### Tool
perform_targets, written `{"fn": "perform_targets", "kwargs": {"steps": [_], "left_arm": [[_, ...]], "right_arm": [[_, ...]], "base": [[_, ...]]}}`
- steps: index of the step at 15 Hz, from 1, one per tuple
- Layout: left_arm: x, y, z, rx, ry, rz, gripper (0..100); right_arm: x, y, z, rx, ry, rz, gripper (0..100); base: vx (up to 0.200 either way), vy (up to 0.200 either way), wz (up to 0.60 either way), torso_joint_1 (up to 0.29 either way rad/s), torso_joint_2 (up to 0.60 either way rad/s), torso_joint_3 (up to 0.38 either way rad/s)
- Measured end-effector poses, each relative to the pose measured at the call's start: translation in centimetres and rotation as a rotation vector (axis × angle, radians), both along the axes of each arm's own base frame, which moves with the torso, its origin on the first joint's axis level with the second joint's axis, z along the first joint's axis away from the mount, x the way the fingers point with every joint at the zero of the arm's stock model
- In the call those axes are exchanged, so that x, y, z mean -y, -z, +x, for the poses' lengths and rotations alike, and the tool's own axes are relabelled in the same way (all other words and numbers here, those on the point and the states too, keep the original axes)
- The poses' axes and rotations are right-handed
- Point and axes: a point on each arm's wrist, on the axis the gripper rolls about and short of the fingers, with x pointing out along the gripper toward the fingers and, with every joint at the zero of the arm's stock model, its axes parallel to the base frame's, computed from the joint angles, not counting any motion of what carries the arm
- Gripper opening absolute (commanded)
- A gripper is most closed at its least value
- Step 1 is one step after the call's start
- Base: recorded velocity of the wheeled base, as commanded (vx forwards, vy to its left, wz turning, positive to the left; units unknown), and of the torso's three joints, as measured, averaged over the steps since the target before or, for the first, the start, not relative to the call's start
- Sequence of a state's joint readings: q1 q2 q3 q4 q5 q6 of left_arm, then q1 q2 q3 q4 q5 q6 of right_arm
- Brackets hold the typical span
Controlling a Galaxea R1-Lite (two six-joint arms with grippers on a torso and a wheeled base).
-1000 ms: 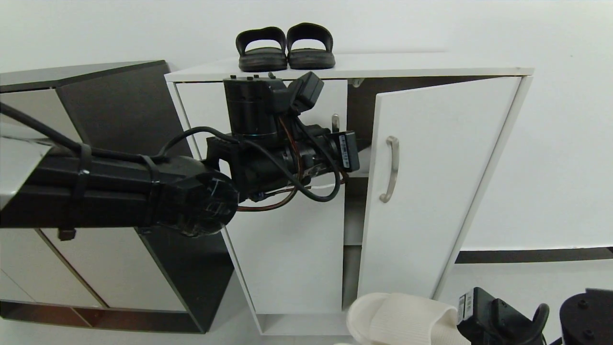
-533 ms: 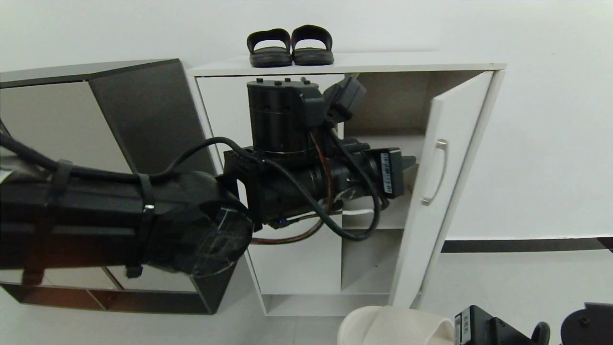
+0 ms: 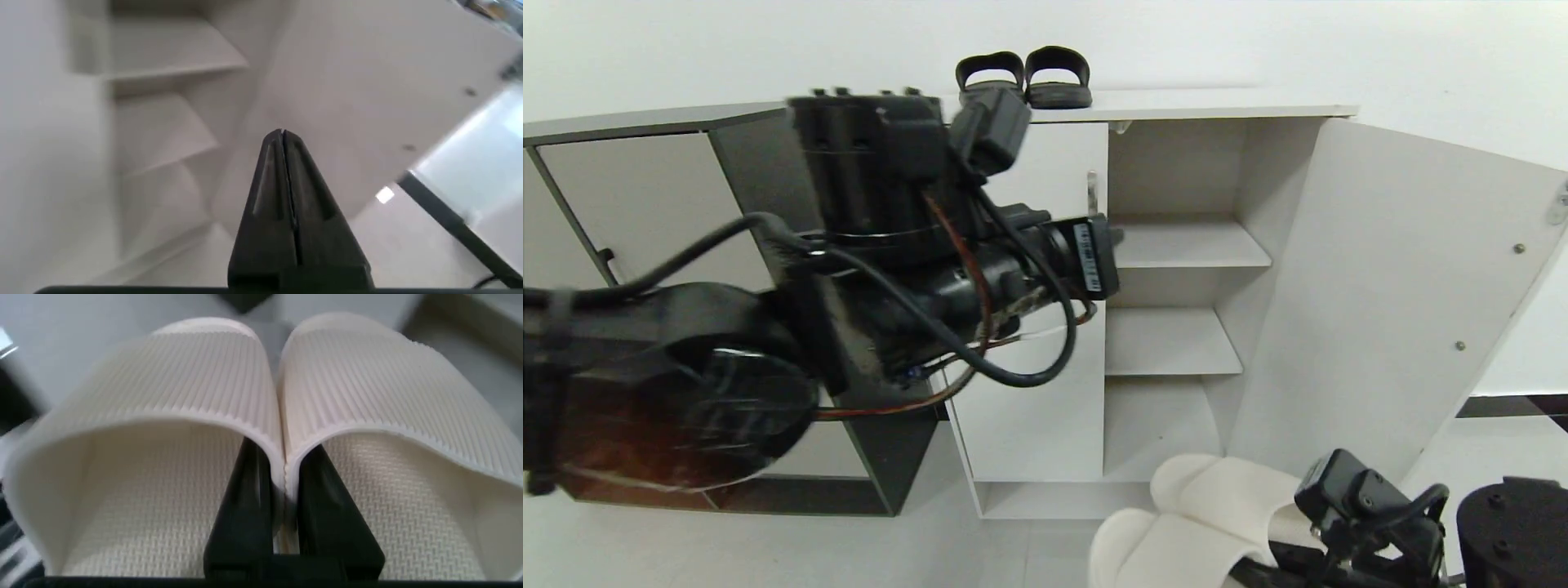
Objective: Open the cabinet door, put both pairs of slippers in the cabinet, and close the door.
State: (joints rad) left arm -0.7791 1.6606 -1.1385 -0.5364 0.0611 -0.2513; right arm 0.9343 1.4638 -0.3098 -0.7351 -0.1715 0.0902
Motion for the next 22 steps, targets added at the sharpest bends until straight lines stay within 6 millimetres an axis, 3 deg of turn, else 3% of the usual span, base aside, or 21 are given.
{"fn": "perform_targets", "kwargs": {"steps": [3, 5, 8, 10, 13, 16, 19, 22], "left_arm": [[-5.9, -1.6, -4.0, 0.071, -0.191, 0.048, 0], [-11.3, -1.6, -7.6, 0.083, -0.344, 0.111, 0], [-18.8, 0.9, -14.0, 0.070, -0.609, 0.170, 0], [-21.8, 4.5, -18.3, 0.048, -0.807, 0.199, 0], [-23.1, 11.5, -22.8, 0.002, -0.983, 0.258, 0], [-22.7, 17.5, -24.5, 0.035, -0.842, 0.320, 0], [-22.2, 19.9, -24.9, 0.074, -0.663, 0.288, 0], [-22.4, 20.2, -25.0, 0.085, -0.750, 0.304, 0]], "right_arm": [[-0.3, -0.9, 2.8, 0.012, 0.237, 0.058, 0], [-0.8, -0.9, 4.4, 0.035, 0.352, 0.048, 0], [-1.6, -0.6, 6.0, 0.034, 0.391, 0.034, 0], [-1.9, -0.1, 6.3, 0.025, 0.392, 0.018, 0], [-2.1, 0.5, 6.5, 0.015, 0.390, 0.006, 0], [-2.5, 0.7, 6.9, 0.043, 0.391, 0.040, 0], [-2.4, 1.6, 6.9, 0.045, 0.391, 0.037, 0], [-2.4, 2.3, 6.8, 0.045, 0.389, 0.032, 0]], "base": [[0.000, 0.000, 0.00, 0.000, 0.00, 0.000], [0.000, 0.000, 0.00, 0.000, 0.00, 0.000], [0.000, 0.000, 0.00, 0.000, 0.00, 0.000], [0.000, 0.000, 0.00, 0.000, 0.00, 0.000], [0.000, 0.000, 0.00, 0.000, 0.00, 0.000], [0.000, 0.000, 0.00, 0.000, 0.00, 0.000], [0.000, 0.000, 0.00, 0.000, 0.00, 0.000], [0.000, 0.000, 0.00, 0.000, 0.00, 0.000]]}}
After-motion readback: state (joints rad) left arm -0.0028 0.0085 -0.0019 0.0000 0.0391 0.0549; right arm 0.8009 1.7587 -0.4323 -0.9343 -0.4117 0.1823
